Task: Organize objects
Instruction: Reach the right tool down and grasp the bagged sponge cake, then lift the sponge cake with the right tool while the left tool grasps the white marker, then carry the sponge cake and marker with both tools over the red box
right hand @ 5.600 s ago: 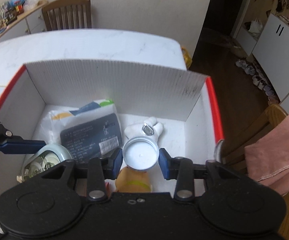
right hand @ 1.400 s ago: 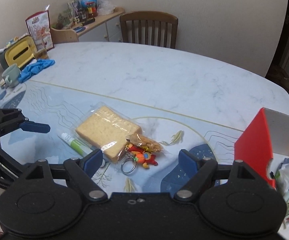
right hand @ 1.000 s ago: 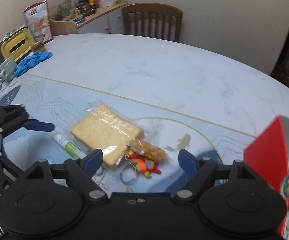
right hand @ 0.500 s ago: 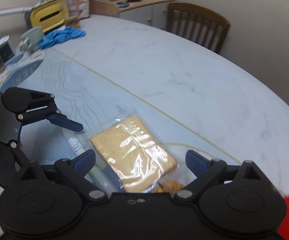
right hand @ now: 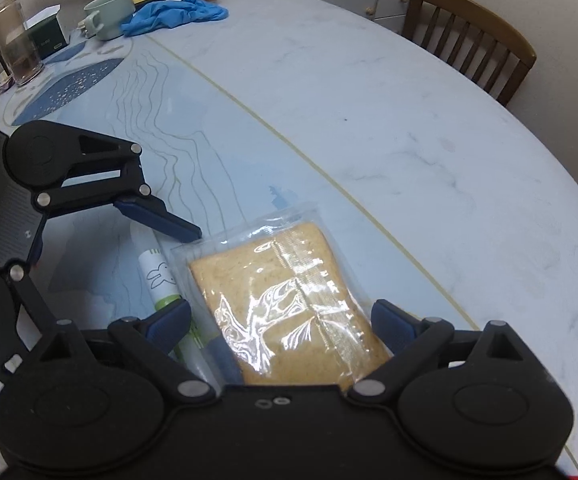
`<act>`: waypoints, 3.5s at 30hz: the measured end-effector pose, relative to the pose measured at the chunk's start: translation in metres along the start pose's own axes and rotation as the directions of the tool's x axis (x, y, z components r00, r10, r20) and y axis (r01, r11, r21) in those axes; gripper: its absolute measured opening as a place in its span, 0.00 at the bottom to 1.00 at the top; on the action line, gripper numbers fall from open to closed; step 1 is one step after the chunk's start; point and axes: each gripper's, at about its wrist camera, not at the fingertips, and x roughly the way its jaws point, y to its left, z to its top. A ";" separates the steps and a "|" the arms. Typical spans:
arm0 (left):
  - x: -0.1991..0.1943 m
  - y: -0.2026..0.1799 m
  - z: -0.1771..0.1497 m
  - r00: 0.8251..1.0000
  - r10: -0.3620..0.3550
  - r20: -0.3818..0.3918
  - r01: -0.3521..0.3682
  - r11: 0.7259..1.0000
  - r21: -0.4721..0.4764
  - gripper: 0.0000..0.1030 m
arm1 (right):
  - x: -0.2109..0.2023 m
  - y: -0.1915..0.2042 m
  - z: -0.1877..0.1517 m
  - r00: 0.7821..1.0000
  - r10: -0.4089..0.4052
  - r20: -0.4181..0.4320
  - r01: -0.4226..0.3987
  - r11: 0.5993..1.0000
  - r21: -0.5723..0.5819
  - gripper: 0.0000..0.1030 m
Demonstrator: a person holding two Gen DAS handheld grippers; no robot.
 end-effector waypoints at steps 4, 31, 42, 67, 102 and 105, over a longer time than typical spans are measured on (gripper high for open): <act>0.001 -0.002 0.000 1.000 -0.003 0.008 0.003 1.000 0.005 0.76 | 0.001 -0.003 0.000 1.000 0.015 0.005 -0.015 1.000 -0.001 0.94; -0.011 -0.022 -0.001 1.000 -0.026 0.001 0.026 0.995 0.096 0.31 | -0.019 -0.033 0.003 0.995 -0.021 0.100 -0.002 0.974 0.228 0.74; -0.016 -0.033 -0.004 1.000 -0.021 -0.006 0.021 0.997 0.076 0.16 | -0.046 -0.054 -0.007 0.986 -0.077 0.146 0.008 0.905 0.425 0.72; -0.062 -0.033 0.001 0.999 0.020 0.038 -0.008 0.955 -0.295 0.16 | -0.142 -0.033 -0.082 0.981 -0.123 0.148 -0.004 0.758 0.652 0.68; -0.055 -0.228 0.157 0.983 0.008 0.183 0.029 0.979 -0.202 0.16 | -0.315 -0.135 -0.288 0.926 -0.310 0.216 0.018 0.608 0.794 0.68; -0.043 -0.244 0.174 0.985 0.016 0.171 0.015 0.984 -0.178 0.16 | -0.324 -0.160 -0.300 0.911 -0.349 0.218 0.032 0.588 0.808 0.68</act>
